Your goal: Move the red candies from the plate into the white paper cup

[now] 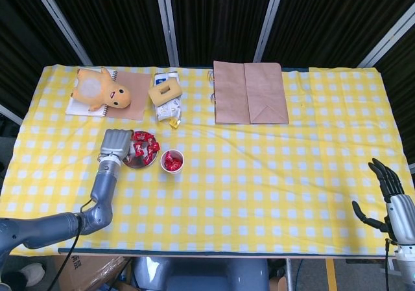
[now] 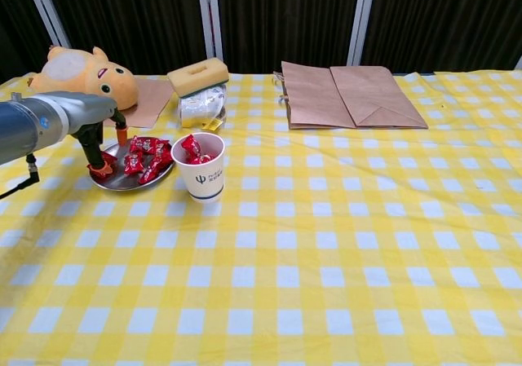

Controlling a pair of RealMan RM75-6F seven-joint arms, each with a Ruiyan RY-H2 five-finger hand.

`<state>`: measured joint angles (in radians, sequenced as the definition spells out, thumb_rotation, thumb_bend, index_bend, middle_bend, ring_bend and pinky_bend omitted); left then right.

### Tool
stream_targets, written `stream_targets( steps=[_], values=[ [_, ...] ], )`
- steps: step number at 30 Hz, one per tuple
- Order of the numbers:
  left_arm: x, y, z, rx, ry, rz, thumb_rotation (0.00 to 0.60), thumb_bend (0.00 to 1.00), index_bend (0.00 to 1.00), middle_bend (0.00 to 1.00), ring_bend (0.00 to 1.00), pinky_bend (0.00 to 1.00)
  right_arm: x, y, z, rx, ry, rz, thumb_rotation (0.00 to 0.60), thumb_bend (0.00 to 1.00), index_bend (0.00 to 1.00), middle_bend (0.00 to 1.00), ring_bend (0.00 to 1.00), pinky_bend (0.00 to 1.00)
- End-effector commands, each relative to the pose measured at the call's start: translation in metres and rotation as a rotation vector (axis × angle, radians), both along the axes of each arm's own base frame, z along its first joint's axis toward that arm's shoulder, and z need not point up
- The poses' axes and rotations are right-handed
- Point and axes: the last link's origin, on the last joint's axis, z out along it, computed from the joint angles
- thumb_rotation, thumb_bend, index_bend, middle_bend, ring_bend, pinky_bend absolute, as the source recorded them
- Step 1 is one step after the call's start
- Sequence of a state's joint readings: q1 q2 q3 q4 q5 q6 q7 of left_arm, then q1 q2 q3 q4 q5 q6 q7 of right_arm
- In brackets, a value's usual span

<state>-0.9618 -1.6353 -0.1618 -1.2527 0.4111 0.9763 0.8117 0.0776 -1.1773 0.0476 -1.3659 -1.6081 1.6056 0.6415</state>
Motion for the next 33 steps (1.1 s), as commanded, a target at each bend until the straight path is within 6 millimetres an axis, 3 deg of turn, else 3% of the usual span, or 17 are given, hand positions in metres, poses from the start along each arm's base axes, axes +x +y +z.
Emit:
stream_targets(
  steps=[1,15,24,33],
  values=[
    [0.005,0.001,-0.003,-0.004,-0.011,-0.019,0.600,0.25,0.34,0.95,1.00,1.00,0.000,0.000,0.000,0.000,-0.002,-0.001,0.600,0.42,0.00,0.00,0.00,0.00],
    [0.004,0.003,-0.006,-0.017,0.031,-0.015,0.600,0.25,0.36,0.95,1.00,1.00,0.001,0.001,0.000,-0.001,-0.007,0.004,0.600,0.42,0.00,0.00,0.00,0.00],
    [0.004,0.001,-0.019,-0.045,0.034,-0.018,0.600,0.26,0.38,0.95,1.00,1.00,0.000,0.001,0.001,-0.003,-0.008,0.000,0.600,0.42,0.00,0.00,0.00,0.00],
    [0.005,0.000,-0.022,-0.048,0.037,-0.023,0.600,0.40,0.50,0.96,1.00,1.00,0.001,0.001,0.001,-0.002,-0.010,0.002,0.600,0.42,0.00,0.00,0.00,0.00]
  ],
)
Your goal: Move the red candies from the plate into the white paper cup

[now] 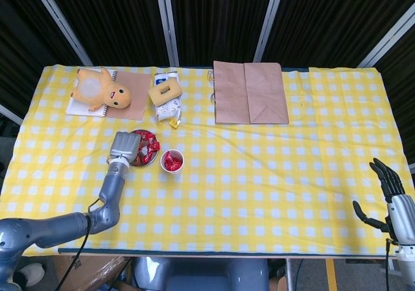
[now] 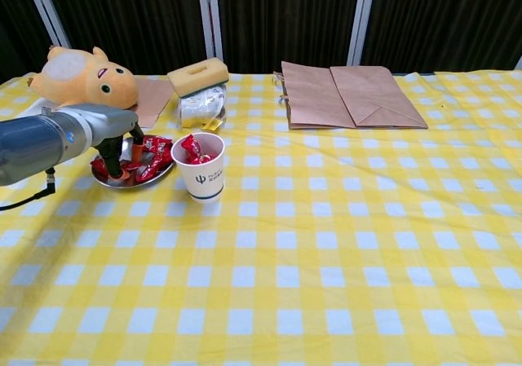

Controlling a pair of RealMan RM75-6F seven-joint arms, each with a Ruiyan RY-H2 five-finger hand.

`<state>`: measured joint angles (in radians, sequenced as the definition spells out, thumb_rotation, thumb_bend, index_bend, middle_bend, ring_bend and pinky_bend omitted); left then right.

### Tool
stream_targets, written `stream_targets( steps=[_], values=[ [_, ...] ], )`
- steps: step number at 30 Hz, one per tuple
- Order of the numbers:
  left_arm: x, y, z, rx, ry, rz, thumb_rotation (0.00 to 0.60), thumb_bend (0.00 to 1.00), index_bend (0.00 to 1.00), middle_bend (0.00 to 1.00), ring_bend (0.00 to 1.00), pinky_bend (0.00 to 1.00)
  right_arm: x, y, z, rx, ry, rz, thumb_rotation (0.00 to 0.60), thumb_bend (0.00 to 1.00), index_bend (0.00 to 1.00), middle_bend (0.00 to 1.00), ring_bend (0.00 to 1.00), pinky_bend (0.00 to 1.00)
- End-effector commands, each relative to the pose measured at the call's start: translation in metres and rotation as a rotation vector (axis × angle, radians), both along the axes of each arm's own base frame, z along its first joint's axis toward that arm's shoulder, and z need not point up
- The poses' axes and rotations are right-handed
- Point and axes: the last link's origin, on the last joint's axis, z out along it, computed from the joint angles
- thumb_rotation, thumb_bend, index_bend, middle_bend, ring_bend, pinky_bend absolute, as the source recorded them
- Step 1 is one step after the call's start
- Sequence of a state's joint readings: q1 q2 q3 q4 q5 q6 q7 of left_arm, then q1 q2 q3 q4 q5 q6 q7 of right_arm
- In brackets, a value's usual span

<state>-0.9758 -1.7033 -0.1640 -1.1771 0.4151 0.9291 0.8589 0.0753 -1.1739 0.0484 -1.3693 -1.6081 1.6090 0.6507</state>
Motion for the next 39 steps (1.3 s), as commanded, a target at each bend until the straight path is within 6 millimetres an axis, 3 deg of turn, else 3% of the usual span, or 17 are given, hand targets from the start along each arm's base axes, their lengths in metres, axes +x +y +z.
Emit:
stream_targets(
  steps=[1,14,20,26,33,39],
  values=[
    [0.000,-0.001,0.001,0.003,-0.002,-0.001,0.600,0.40,0.50,0.96,1.00,1.00,0.000,0.000,0.000,0.000,0.000,0.001,0.600,0.42,0.00,0.00,0.00,0.00],
    [0.004,0.002,0.018,0.040,-0.030,-0.015,0.600,0.41,0.51,0.96,1.00,1.00,0.000,0.000,0.000,-0.003,0.005,0.001,0.600,0.42,0.00,0.00,0.00,0.00],
    [0.030,0.002,0.042,0.080,-0.116,-0.072,0.600,0.41,0.51,0.96,1.00,1.00,-0.001,0.000,0.000,-0.003,0.007,-0.001,0.600,0.42,0.00,0.00,0.00,0.00],
    [0.068,-0.013,0.064,0.073,-0.194,-0.185,0.600,0.41,0.51,0.96,1.00,1.00,0.000,0.000,-0.001,-0.003,0.010,-0.001,0.600,0.42,0.00,0.00,0.00,0.00],
    [0.108,-0.045,0.055,-0.023,-0.262,-0.300,0.600,0.41,0.51,0.96,1.00,1.00,0.000,0.000,-0.001,-0.005,0.014,-0.001,0.600,0.42,0.00,0.00,0.00,0.00],
    [0.119,-0.059,0.041,-0.068,-0.265,-0.330,0.600,0.41,0.51,0.96,1.00,1.00,-0.001,0.000,0.000,-0.010,0.008,-0.002,0.600,0.42,0.00,0.00,0.00,0.00]
  ],
)
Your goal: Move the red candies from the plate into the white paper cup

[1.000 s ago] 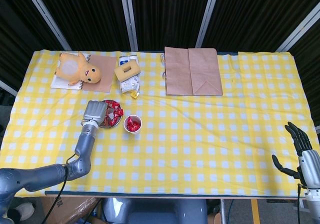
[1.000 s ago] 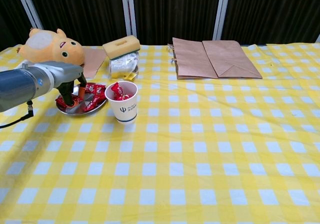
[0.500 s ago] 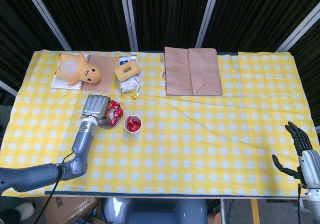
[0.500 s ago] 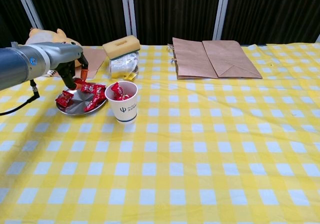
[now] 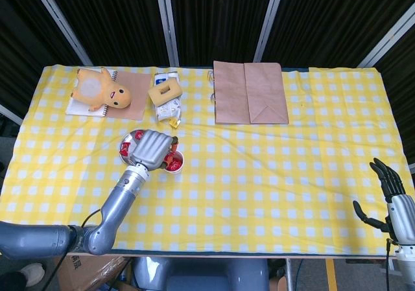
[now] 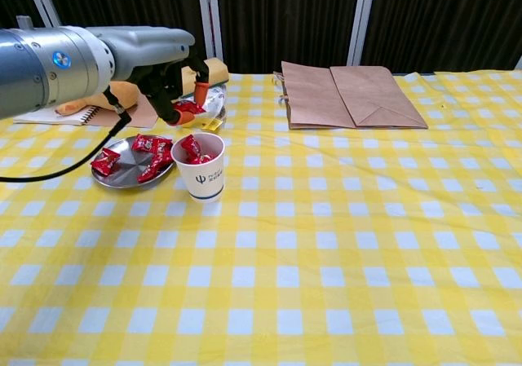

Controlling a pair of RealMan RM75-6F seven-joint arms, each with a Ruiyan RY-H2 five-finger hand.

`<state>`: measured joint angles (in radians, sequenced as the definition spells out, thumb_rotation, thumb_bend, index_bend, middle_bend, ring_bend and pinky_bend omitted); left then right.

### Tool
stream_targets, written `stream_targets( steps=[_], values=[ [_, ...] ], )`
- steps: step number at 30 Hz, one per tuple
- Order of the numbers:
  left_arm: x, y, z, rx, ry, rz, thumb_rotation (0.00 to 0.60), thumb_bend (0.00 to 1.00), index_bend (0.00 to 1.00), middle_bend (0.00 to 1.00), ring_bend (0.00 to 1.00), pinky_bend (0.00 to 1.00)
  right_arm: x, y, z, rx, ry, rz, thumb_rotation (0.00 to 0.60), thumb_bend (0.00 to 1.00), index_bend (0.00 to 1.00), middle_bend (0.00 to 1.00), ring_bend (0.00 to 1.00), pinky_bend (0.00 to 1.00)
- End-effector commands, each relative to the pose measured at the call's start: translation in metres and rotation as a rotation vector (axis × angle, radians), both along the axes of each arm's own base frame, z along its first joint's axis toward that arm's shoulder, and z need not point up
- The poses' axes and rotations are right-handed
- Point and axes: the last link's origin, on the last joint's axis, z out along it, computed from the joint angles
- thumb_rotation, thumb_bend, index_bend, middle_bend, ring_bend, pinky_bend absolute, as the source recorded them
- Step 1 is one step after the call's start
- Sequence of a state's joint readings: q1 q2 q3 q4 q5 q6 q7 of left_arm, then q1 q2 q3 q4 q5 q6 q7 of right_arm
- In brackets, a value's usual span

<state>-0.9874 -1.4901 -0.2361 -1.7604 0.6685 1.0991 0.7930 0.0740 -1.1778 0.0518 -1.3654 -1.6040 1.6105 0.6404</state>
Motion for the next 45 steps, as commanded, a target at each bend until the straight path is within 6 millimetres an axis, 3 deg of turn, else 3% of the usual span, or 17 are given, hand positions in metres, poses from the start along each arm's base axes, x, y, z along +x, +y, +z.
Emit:
stream_targets(
  steps=[1,17,24,30,34,38,41,44,45],
  values=[
    [0.002,-0.003,-0.005,-0.012,0.010,-0.004,0.600,0.41,0.51,0.96,1.00,1.00,0.000,0.000,0.001,-0.002,-0.003,0.002,0.600,0.42,0.00,0.00,0.00,0.00],
    [-0.005,-0.002,-0.025,-0.036,0.038,0.029,0.600,0.40,0.50,0.95,1.00,1.00,0.001,0.000,0.001,0.003,-0.009,0.009,0.600,0.42,0.00,0.00,0.00,0.00],
    [-0.005,-0.001,-0.029,-0.040,0.034,0.036,0.600,0.33,0.43,0.95,1.00,1.00,0.001,0.001,0.001,0.002,-0.008,0.007,0.600,0.42,0.00,0.00,0.00,0.00],
    [-0.005,-0.001,-0.020,-0.023,0.006,0.036,0.600,0.33,0.41,0.95,1.00,1.00,0.001,0.001,0.001,0.003,-0.009,0.010,0.600,0.42,0.00,0.00,0.00,0.00],
    [-0.003,-0.008,0.006,0.041,-0.095,0.006,0.600,0.32,0.39,0.92,0.99,0.99,0.000,0.001,0.002,-0.004,-0.004,0.007,0.600,0.42,0.00,0.00,0.00,0.00],
    [-0.016,-0.024,0.034,0.105,-0.156,-0.027,0.600,0.30,0.33,0.78,0.87,0.87,-0.002,0.001,0.001,-0.002,0.013,0.000,0.600,0.42,0.00,0.00,0.00,0.00],
    [-0.035,-0.040,0.052,0.145,-0.171,-0.042,0.600,0.27,0.25,0.55,0.65,0.68,-0.003,0.001,0.000,0.005,0.025,-0.002,0.600,0.42,0.00,0.00,0.00,0.00],
    [-0.061,-0.060,0.067,0.181,-0.154,-0.050,0.600,0.23,0.13,0.26,0.32,0.42,-0.004,0.001,-0.001,0.012,0.051,-0.006,0.600,0.42,0.00,0.00,0.00,0.00],
    [-0.072,-0.068,0.072,0.195,-0.144,-0.048,0.600,0.22,0.11,0.20,0.25,0.37,-0.005,0.001,-0.002,0.016,0.062,-0.010,0.600,0.42,0.00,0.00,0.00,0.00]
  ],
)
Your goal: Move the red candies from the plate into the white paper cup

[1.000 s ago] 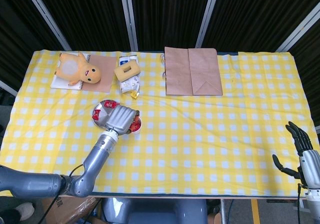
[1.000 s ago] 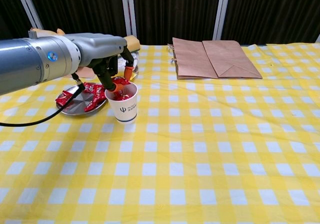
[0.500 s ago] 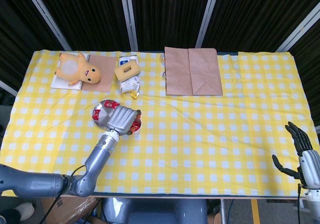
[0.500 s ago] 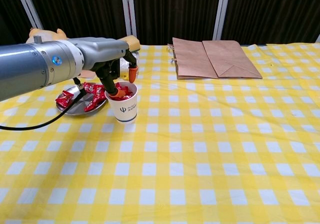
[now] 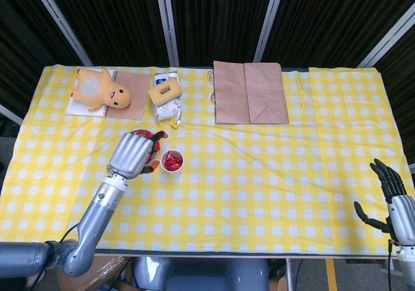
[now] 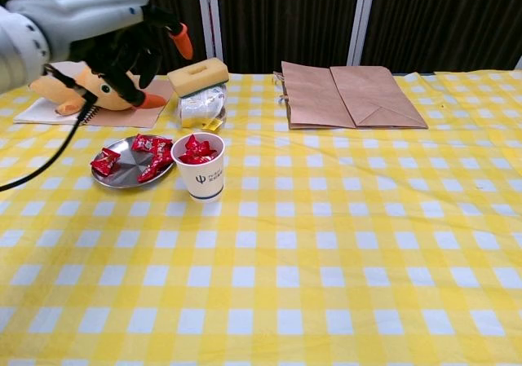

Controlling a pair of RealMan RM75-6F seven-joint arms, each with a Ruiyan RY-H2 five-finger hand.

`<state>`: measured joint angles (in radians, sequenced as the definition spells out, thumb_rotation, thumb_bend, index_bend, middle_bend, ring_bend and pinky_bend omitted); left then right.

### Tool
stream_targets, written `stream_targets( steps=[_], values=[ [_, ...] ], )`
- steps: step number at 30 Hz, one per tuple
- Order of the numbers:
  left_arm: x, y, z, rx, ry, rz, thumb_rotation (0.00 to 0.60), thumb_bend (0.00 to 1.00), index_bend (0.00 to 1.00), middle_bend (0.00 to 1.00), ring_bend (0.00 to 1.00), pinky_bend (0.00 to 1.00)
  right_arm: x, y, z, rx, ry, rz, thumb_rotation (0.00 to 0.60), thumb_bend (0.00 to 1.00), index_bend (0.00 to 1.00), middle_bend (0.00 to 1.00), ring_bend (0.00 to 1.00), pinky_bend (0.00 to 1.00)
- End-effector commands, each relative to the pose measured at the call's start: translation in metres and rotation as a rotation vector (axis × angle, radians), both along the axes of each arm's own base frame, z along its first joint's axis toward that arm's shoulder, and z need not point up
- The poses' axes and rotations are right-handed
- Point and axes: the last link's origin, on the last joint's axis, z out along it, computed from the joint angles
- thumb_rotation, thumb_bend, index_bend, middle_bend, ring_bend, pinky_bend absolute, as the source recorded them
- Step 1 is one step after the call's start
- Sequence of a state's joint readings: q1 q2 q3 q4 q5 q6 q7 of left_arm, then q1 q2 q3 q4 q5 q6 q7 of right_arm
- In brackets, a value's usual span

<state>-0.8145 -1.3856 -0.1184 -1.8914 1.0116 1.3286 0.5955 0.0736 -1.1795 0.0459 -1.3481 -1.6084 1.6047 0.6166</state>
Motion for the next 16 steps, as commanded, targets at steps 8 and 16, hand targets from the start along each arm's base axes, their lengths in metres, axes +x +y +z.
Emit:
stream_targets(
  steps=[8,16],
  values=[
    [-0.126,-0.100,0.056,0.067,0.070,0.132,0.600,0.07,0.00,0.00,0.00,0.00,-0.007,-0.001,-0.006,0.006,0.227,-0.021,0.600,0.42,0.00,0.00,0.00,0.00],
    [-0.176,-0.142,0.085,0.181,0.066,0.145,0.600,0.07,0.00,0.00,0.00,0.00,-0.008,-0.001,-0.012,-0.033,0.299,-0.009,0.600,0.42,0.00,0.00,0.00,0.00]
  ],
)
